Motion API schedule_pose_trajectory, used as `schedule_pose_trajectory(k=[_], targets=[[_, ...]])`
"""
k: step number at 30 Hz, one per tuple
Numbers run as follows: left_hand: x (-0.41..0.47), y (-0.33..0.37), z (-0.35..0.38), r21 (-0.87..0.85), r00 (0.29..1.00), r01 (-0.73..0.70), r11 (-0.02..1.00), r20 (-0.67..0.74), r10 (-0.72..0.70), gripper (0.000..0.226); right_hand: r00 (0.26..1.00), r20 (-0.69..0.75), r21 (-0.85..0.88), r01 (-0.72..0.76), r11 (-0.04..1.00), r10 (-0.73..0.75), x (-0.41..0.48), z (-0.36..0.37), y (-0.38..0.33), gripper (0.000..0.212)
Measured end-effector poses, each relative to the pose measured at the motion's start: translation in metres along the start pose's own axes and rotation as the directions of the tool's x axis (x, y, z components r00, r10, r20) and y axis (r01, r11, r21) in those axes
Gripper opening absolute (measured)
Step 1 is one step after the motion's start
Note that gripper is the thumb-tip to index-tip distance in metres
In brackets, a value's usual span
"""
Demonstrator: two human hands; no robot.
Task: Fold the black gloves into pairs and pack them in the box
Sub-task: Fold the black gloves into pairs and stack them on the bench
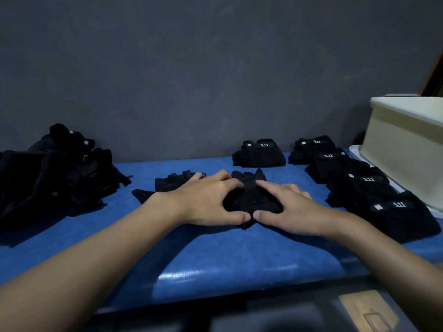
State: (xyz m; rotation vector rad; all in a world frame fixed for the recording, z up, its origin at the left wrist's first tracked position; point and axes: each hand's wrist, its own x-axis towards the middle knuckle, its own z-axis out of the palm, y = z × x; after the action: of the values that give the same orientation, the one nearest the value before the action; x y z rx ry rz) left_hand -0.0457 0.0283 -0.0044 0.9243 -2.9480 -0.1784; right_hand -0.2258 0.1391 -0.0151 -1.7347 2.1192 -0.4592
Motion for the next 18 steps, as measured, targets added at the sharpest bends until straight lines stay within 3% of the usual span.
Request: schedule_pose_trajectory(k=[4,8,13,18], targets=[[0.002,-0.002,0.0,0.019,0.999,0.026,0.999,0.027,-0.027,0.081,0.998,0.053,0.035,-0.047,0.998,0.046,-0.002,-0.004,-0.003,0.079],[0.003,-0.002,0.0,0.02,0.999,0.035,0.999,0.029,-0.035,0.083,0.999,0.034,0.021,0.0,1.0,-0.001,-0.005,-0.007,-0.008,0.077],[-0.008,-0.008,-0.004,-0.151,0.995,0.018,0.988,-0.098,-0.033,0.071,0.996,-0.056,-0.001,0.063,0.998,-0.063,-0.001,-0.009,-0.016,0.074],[-0.041,-0.031,-0.024,-0.15,0.975,0.076,0.986,-0.198,-0.106,0.073,0.979,-0.158,0.008,0.129,0.992,-0.126,0.01,-0.005,-0.033,0.066]])
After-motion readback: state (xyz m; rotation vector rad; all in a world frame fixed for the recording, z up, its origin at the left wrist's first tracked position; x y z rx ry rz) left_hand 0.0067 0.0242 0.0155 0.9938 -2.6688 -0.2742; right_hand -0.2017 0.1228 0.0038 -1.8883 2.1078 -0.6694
